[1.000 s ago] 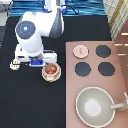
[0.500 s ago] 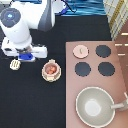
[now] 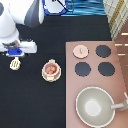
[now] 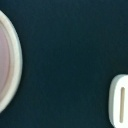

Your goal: Take the lid off the pot, put the pot on the plate, and use the tool to push the pot to the front of the table.

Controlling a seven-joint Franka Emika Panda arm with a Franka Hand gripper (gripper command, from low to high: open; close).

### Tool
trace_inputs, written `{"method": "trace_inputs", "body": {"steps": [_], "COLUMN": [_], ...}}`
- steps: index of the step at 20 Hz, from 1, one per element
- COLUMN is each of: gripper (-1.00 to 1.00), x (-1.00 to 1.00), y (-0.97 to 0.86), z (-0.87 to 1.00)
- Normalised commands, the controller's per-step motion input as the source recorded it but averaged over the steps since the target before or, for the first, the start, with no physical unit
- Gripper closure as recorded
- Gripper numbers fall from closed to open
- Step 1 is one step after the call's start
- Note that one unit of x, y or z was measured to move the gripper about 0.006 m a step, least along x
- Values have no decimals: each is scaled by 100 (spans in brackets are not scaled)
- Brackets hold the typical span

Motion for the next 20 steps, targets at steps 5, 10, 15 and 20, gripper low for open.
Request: {"method": "trace_inputs", "body": {"steps": [5,10,15,20], "gripper": [-100,-100,-100,-100], "x": [-95,-99,-89,-45], "y": [-27,-39,-62,-61], "z": [-24,-61,-67,-67]}}
